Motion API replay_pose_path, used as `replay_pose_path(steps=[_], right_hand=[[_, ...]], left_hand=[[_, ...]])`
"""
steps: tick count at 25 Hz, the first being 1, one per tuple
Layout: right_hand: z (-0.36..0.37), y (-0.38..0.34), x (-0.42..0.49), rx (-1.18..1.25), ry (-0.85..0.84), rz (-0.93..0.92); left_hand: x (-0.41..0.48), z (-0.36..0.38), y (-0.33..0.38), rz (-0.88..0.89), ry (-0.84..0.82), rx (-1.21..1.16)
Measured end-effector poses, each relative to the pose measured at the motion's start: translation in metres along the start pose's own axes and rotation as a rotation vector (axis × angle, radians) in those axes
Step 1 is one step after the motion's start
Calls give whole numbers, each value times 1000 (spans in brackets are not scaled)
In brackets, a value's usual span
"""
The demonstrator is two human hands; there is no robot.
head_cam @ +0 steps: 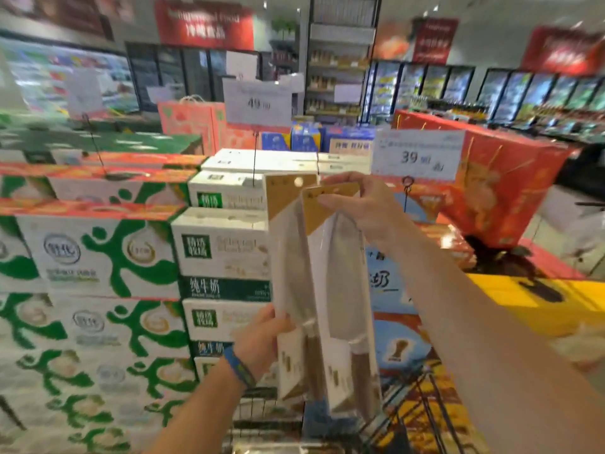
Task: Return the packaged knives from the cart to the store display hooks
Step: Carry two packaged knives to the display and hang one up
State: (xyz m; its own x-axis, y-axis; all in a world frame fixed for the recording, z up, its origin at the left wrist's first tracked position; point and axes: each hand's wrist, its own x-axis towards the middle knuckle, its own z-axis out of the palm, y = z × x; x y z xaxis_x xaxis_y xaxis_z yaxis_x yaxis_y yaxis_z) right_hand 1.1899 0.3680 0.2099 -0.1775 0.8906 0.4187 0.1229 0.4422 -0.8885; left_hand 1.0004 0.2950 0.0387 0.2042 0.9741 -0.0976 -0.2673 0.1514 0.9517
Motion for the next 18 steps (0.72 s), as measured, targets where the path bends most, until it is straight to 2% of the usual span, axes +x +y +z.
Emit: replay_pose_path(steps=[1, 3, 6, 9, 11, 15, 18], right_hand=[[2, -3, 0, 83, 48, -5], [6, -11, 3, 234, 192, -6], [16, -18, -1, 190, 330, 31], [42, 6, -46, -64, 158, 224], [67, 28, -80, -3, 92, 271], [87, 39, -96, 162, 319, 236], [68, 27, -101, 183, 502, 248]], left_hand=[[-2, 11, 2, 4, -41, -47], [-5, 30, 7, 38, 0, 74], [-5, 42, 19, 107, 134, 180], [5, 27, 39, 155, 221, 151], [12, 14, 49, 146, 198, 140], [19, -2, 54, 59, 62, 38], [29, -17, 60, 96, 105, 103]])
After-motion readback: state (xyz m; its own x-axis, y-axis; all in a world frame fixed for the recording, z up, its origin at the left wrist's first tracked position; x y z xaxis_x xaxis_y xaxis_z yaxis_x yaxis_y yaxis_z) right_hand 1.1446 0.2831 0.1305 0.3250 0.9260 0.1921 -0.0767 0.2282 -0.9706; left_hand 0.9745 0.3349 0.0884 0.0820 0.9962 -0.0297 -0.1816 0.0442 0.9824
